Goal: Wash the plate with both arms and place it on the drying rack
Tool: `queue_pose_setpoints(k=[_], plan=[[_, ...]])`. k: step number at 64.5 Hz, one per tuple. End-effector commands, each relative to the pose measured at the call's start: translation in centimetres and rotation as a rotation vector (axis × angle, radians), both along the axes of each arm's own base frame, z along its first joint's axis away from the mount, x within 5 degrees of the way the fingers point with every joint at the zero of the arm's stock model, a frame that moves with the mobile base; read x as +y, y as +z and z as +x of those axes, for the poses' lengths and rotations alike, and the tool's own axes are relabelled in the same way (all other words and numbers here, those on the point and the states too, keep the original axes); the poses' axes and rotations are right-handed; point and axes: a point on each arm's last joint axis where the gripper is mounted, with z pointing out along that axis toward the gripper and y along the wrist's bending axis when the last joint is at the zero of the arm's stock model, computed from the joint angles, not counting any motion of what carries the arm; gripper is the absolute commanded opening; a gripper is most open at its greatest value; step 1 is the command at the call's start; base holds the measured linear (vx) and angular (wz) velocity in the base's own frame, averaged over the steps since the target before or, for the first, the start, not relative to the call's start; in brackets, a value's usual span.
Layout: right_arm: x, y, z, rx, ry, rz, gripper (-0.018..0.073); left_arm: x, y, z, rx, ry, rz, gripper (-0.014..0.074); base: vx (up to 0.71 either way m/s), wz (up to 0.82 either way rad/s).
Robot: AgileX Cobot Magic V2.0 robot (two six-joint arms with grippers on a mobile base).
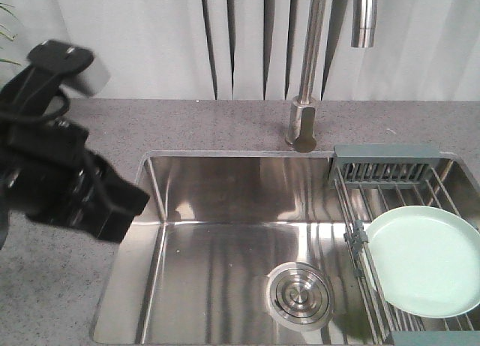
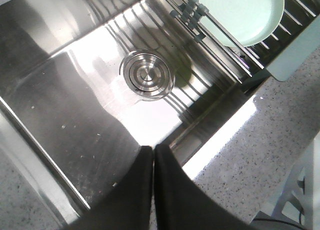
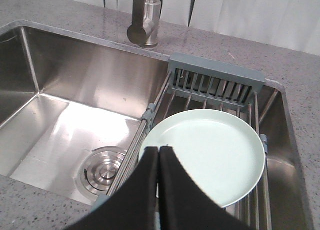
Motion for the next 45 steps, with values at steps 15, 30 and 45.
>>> queue_pose_setpoints(k=[15, 30, 45], plan=[[0.0, 1.3, 0.2, -0.077, 0.0, 0.007, -0.001, 3.5, -3.9, -4.9, -0.229, 0.147, -0.168, -0.0006, 0.0, 0.0], [0.0, 1.3, 0.2, -0.077, 0.0, 0.007, -0.001, 4.0, -5.9, -6.2, -0.149, 0.121, -0.12, -0.0006, 0.0, 0.0], [0.0, 1.3, 0.2, -0.077, 0.0, 0.007, -0.001, 4.0, -6.0, -6.2, -0.139, 0.116, -0.112, -0.0006, 0.0, 0.0]])
